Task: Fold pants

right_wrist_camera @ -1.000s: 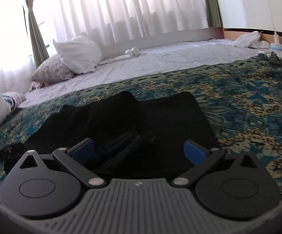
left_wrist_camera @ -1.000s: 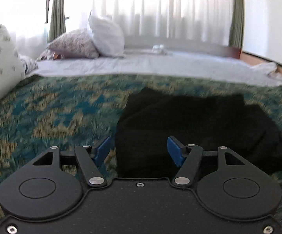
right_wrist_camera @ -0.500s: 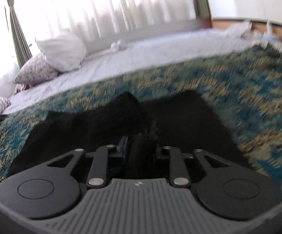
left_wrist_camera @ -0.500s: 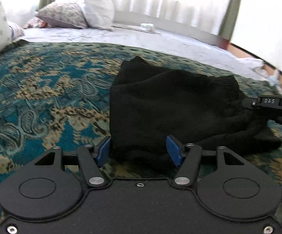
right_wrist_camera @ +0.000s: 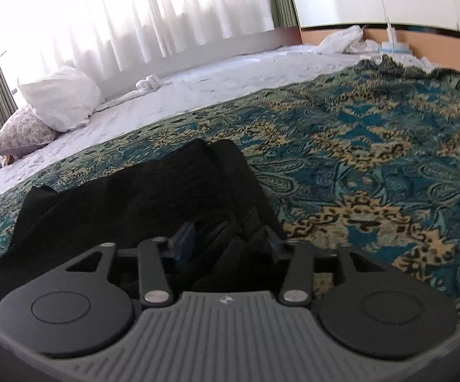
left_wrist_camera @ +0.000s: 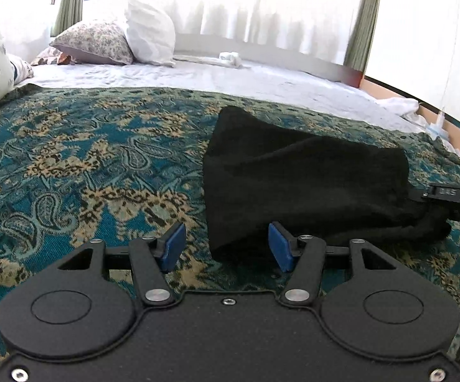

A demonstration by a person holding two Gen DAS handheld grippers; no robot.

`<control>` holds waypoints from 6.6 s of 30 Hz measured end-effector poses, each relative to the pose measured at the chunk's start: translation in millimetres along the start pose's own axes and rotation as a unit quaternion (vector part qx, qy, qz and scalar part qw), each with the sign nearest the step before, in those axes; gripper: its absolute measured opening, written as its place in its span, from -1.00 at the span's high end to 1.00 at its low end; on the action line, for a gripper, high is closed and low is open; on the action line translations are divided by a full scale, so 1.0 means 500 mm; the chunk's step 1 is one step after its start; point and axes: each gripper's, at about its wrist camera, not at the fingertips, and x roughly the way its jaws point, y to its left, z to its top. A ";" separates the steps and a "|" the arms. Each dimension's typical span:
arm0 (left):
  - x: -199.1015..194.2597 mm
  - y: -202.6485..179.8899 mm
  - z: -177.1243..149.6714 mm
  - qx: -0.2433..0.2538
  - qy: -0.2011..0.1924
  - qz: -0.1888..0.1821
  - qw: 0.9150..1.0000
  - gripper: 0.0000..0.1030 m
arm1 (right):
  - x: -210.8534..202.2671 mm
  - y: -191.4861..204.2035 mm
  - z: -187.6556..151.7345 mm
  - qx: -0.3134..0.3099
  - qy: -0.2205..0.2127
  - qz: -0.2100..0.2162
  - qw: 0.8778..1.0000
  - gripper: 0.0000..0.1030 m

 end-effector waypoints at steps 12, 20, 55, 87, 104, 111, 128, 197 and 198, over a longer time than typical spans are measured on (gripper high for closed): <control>-0.003 0.001 -0.024 0.042 0.041 -0.014 0.998 0.65 | -0.090 0.056 0.028 -0.117 -0.093 -0.035 0.988 -0.75; -0.040 0.021 0.088 0.030 -0.008 -0.024 0.999 0.65 | -0.022 0.208 0.029 -0.175 -0.034 0.085 0.980 -0.61; 0.441 0.004 0.235 -0.015 0.024 0.035 0.999 0.25 | 0.099 0.119 0.125 -0.117 0.023 -0.025 0.993 -1.00; 0.188 0.044 0.141 -0.008 0.099 -0.043 0.994 0.37 | -0.039 0.176 0.069 -0.137 -0.073 -0.020 0.988 -0.81; 0.071 0.007 0.006 0.047 0.028 -0.024 0.998 0.39 | 0.070 0.438 0.031 -0.197 0.151 0.181 0.952 -0.16; 0.068 0.003 -0.007 0.058 0.006 -0.018 0.998 0.39 | 0.211 0.528 0.040 -0.227 0.166 0.120 0.952 0.25; 0.075 0.019 -0.013 0.031 -0.013 -0.039 0.999 0.40 | 0.222 0.443 0.155 -0.162 0.105 0.145 0.971 0.01; 0.024 -0.144 -0.071 0.066 0.029 0.051 0.996 -1.00 | -0.135 0.072 -0.156 -0.176 0.003 0.070 0.982 -1.00; 0.026 -0.143 -0.069 0.064 0.032 0.050 0.996 -1.00 | -0.135 0.071 -0.157 -0.177 0.002 0.070 0.982 -1.00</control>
